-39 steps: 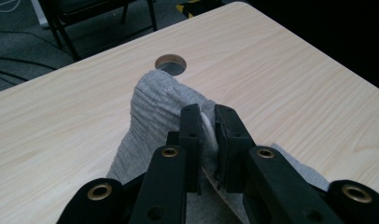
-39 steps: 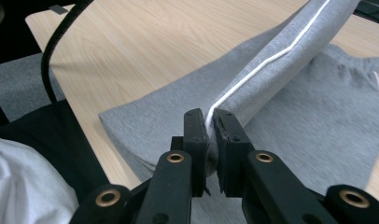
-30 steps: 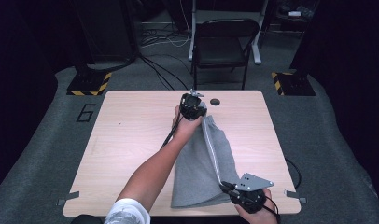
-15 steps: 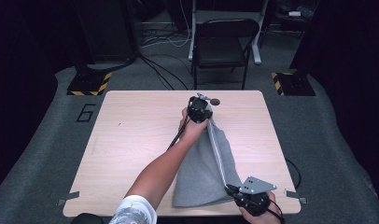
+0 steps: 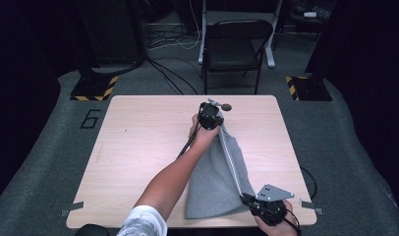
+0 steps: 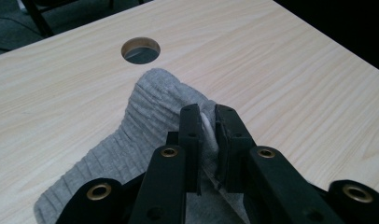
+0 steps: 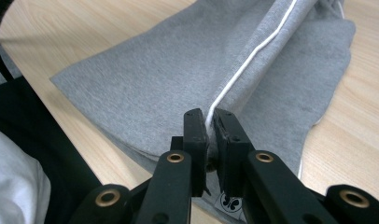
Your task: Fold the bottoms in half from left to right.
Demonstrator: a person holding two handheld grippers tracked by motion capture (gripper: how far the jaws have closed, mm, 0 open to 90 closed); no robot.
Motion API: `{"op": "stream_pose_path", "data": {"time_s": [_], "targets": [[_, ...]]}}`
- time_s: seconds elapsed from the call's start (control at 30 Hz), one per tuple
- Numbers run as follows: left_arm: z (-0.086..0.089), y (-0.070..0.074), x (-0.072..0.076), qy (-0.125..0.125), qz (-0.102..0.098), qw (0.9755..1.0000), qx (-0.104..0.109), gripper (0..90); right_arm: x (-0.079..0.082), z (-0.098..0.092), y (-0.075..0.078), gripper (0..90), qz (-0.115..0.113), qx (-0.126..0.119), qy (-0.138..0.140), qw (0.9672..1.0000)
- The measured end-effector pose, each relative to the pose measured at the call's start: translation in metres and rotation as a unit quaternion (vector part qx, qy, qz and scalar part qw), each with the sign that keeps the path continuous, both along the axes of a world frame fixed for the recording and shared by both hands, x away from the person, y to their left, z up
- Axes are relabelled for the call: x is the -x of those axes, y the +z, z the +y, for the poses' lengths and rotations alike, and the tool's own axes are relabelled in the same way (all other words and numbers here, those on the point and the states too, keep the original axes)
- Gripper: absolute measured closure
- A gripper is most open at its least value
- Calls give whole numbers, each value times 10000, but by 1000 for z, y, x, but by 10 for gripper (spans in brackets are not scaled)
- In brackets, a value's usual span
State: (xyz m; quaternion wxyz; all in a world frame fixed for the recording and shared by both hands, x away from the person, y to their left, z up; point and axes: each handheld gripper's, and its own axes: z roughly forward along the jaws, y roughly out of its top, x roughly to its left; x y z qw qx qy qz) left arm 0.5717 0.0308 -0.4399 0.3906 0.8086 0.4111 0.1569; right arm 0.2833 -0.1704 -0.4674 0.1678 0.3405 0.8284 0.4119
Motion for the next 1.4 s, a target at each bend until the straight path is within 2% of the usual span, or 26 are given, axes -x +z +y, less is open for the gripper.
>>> {"op": "stream_pose_path", "data": {"time_s": [0.13,0.2,0.33,0.4,0.53,0.63,0.67,0.73,0.77,0.83,1.0,1.07,1.1,1.17,1.2,1.3,1.33,1.4], "targets": [[-5,-6,-2,15,55,10000,23,817,-1,1,-4,839,23,158,1,9999],[-7,-10,-3,-3,82,10000,6,814,-3,0,-8,838,58,334,-12,9994],[-11,-17,-4,5,149,9999,-47,805,-8,-1,-18,838,343,510,-31,9981],[-12,-20,-4,6,138,9999,-31,805,-8,-2,-20,838,343,582,24,9977],[-13,-23,-5,-15,194,9997,-117,806,-8,-2,-21,837,412,601,-9,9973],[-13,-27,-5,6,220,9997,-102,803,-9,-4,-22,836,431,591,-36,9973],[-13,-28,-5,-17,232,9997,-89,772,-9,-4,-23,835,510,581,-74,9970],[-13,-30,-4,-99,221,9997,-48,752,-10,-4,-24,834,494,558,-75,9972],[-12,-30,-3,-142,223,9996,-42,728,-10,-5,-24,833,558,554,-123,9968],[-9,-30,-1,-152,214,9996,-72,705,-11,-5,-25,831,573,545,-112,9968],[4,-25,0,-62,199,9998,18,634,-12,-6,-25,817,640,517,-192,9964],[7,-23,1,13,144,9999,71,626,-12,-6,-25,809,622,505,-195,9966],[10,-22,1,-38,141,9999,16,610,-11,-6,-24,796,577,443,-205,9971],[11,-22,3,21,111,9999,108,568,-9,-7,-22,778,504,439,-206,9976],[13,-21,3,-1,105,9999,46,554,-7,-7,-21,770,453,441,-223,9978],[16,-23,2,127,130,9997,159,526,-6,-7,-19,742,335,425,-252,9982],[18,-22,2,89,146,9998,102,518,-5,-7,-18,733,314,417,-264,9983],[19,-22,2,108,125,9998,126,512,-5,-7,-17,715,213,398,-312,9985]]}}
